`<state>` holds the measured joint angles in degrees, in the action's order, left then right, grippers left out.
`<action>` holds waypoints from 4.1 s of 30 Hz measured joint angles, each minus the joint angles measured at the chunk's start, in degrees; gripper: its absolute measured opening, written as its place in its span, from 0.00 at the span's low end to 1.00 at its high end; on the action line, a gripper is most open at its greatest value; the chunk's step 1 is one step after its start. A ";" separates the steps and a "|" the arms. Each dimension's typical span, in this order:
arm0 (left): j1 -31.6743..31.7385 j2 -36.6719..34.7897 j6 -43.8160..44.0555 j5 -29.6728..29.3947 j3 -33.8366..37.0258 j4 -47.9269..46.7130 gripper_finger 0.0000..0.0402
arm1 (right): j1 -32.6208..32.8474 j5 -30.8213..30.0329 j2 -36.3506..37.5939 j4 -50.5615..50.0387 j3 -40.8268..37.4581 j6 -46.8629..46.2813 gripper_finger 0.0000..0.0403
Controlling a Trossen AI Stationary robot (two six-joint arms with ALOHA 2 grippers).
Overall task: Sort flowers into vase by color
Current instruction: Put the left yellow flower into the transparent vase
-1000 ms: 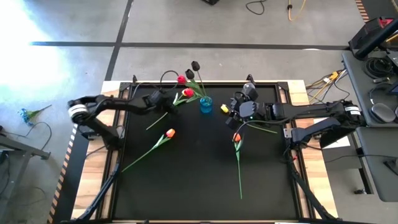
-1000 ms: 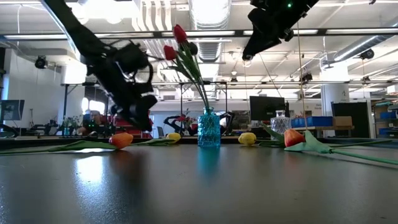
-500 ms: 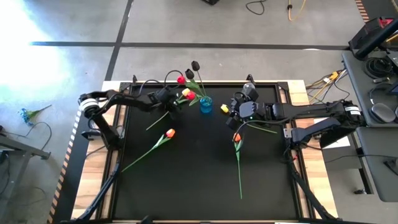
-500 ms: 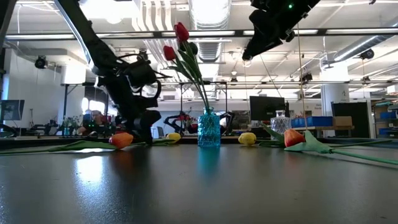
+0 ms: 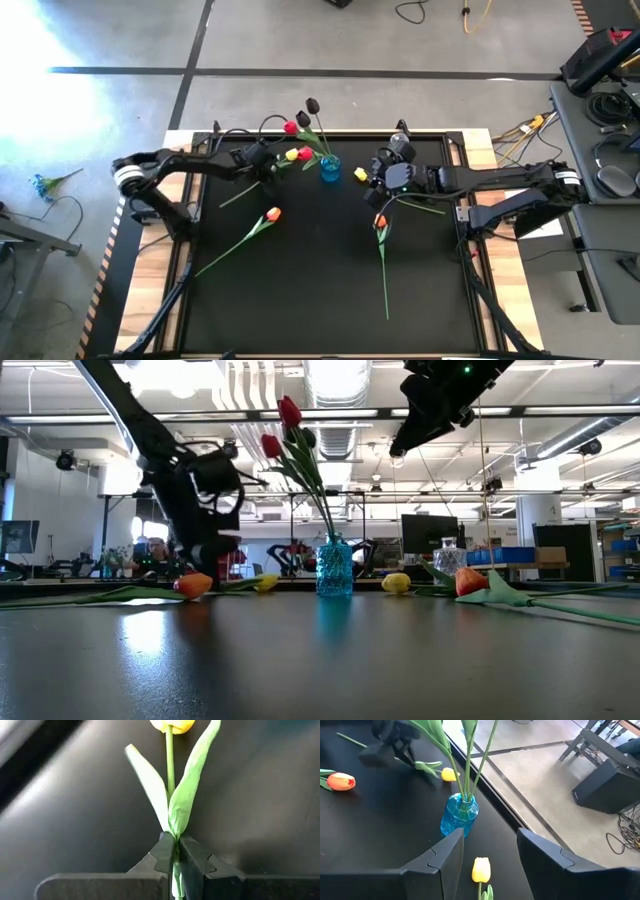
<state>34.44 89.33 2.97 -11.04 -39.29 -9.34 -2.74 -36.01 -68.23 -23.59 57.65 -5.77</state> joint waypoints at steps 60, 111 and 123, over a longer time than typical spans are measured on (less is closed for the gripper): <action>-23.06 -21.82 -4.60 25.16 8.82 62.48 0.00 | 1.73 25.59 -25.26 65.43 4.07 7.17 0.44; -22.99 -19.16 -2.79 12.97 18.10 67.76 0.47 | -22.58 1.47 18.33 44.59 -21.22 19.08 0.03; -22.99 -19.16 -2.41 12.90 17.07 67.65 0.47 | -32.35 8.36 14.81 49.65 -24.09 13.67 0.03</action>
<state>11.44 70.17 0.56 1.86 -22.22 58.30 -35.10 -27.65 -53.43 26.06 33.56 7.90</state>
